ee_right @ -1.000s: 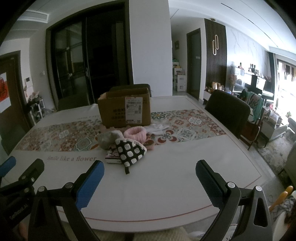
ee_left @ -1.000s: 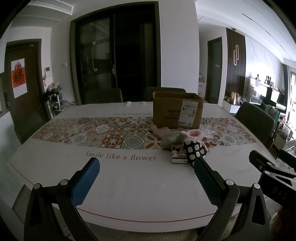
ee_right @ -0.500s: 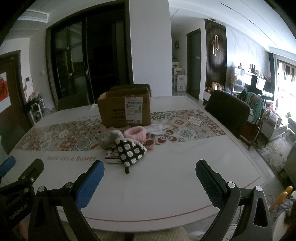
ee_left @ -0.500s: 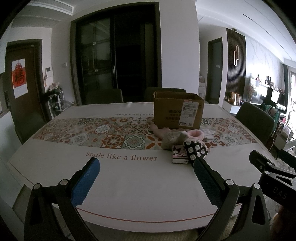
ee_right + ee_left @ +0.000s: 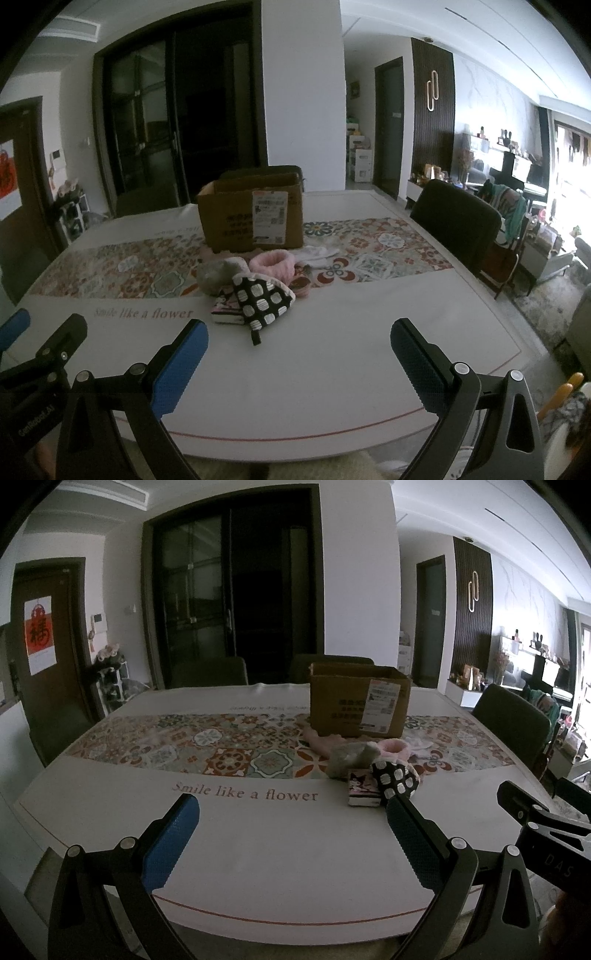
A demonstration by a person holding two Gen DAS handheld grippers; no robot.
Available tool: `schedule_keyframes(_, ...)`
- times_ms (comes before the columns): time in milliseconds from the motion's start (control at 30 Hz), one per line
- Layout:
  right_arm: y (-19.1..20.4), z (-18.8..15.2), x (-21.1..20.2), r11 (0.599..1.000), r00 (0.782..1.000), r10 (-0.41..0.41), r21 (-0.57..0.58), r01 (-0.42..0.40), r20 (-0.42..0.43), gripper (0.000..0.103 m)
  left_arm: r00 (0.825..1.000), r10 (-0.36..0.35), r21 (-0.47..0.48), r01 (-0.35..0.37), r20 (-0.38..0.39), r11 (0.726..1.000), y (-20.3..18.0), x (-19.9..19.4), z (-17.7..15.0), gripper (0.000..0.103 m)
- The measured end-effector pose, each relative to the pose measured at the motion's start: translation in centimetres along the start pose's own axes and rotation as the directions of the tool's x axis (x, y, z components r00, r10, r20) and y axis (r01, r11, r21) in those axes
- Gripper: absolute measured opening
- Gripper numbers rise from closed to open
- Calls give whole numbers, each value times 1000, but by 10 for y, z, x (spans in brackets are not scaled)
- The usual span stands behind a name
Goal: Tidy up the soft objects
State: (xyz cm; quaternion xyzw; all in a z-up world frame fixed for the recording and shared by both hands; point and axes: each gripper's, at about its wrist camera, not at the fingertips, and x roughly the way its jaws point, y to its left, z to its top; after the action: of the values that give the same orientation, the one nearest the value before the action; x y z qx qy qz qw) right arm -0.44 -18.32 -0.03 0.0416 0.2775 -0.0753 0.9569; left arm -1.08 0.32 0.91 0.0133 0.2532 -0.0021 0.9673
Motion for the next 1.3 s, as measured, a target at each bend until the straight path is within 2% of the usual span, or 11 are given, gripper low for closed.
schedule_keyframes(267, 22, 2, 18, 1000, 1000, 7, -28, -8, -15, 101, 1000, 13, 6, -13, 21, 1000, 21, 17, 4, 103)
schedule_keyframes(600, 52, 8, 58, 999, 998, -8, -33, 6, -56, 101, 996, -91, 58, 92, -19, 994, 40, 74, 9, 103)
schedule_keyframes(800, 63, 11, 96, 1000, 993, -5, 3, 5, -120, 101, 984, -168, 113, 174, -64, 978, 39, 121, 17, 103)
schedule_keyframes(967, 67, 12, 125, 999, 988, -36, 27, 40, -147, 101, 968, -223, 162, 240, -115, 957, 32, 160, 20, 103)
schedule_keyframes(1300, 64, 12, 184, 994, 972, -64, 77, 83, -227, 101, 944, -275, 195, 308, -179, 931, 17, 220, 19, 101)
